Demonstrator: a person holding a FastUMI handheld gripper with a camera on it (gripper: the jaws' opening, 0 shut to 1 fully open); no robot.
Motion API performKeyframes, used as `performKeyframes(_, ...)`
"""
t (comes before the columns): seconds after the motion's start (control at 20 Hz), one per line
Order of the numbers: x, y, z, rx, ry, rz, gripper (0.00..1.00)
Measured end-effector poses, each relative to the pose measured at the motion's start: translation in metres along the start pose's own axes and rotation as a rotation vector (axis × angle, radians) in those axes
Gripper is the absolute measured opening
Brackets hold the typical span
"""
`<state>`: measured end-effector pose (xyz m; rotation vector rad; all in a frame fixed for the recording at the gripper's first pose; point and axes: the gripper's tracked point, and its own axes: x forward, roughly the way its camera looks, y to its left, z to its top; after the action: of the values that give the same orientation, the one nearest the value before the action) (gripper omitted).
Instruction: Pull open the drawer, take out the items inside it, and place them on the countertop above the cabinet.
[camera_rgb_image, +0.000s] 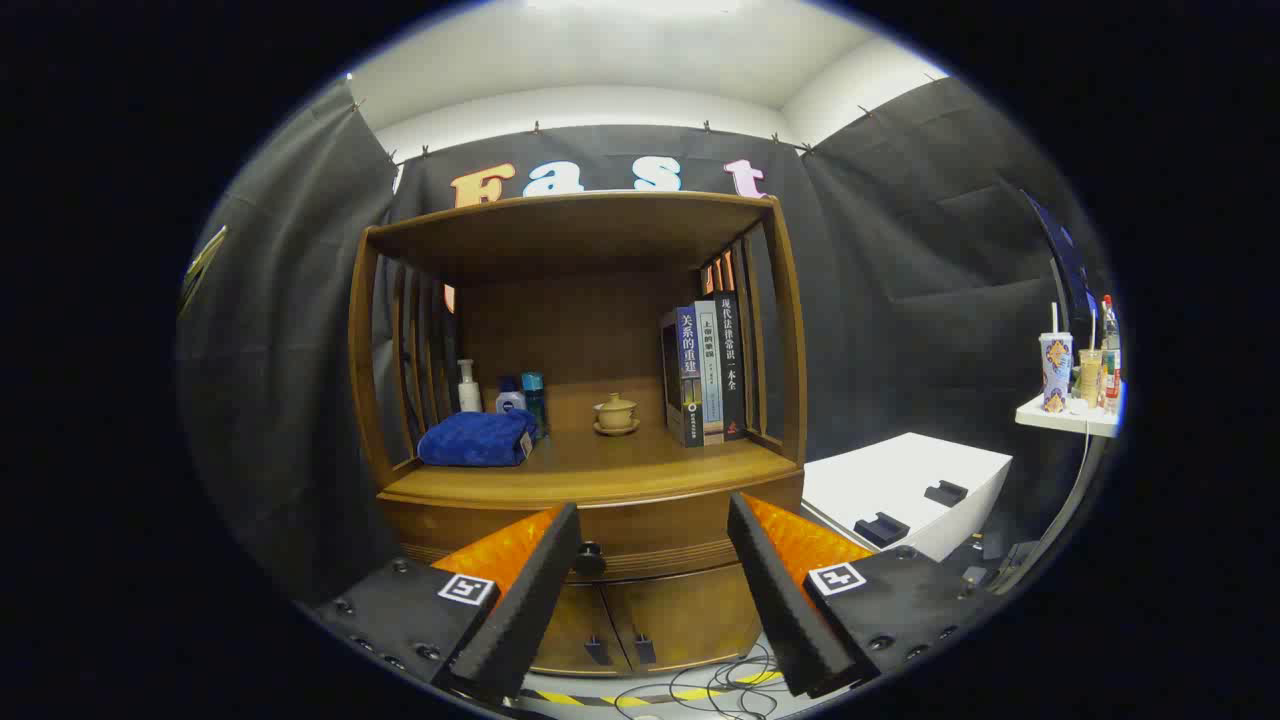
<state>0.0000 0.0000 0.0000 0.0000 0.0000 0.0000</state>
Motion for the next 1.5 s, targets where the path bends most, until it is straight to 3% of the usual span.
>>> performKeyframes(1.25, 0.004, 0.003, -0.003, 0.004, 0.006, 0.002, 0.98)
performKeyframes(1.5, 0.037, 0.006, 0.002, -0.039, -0.021, 0.03, 0.98)
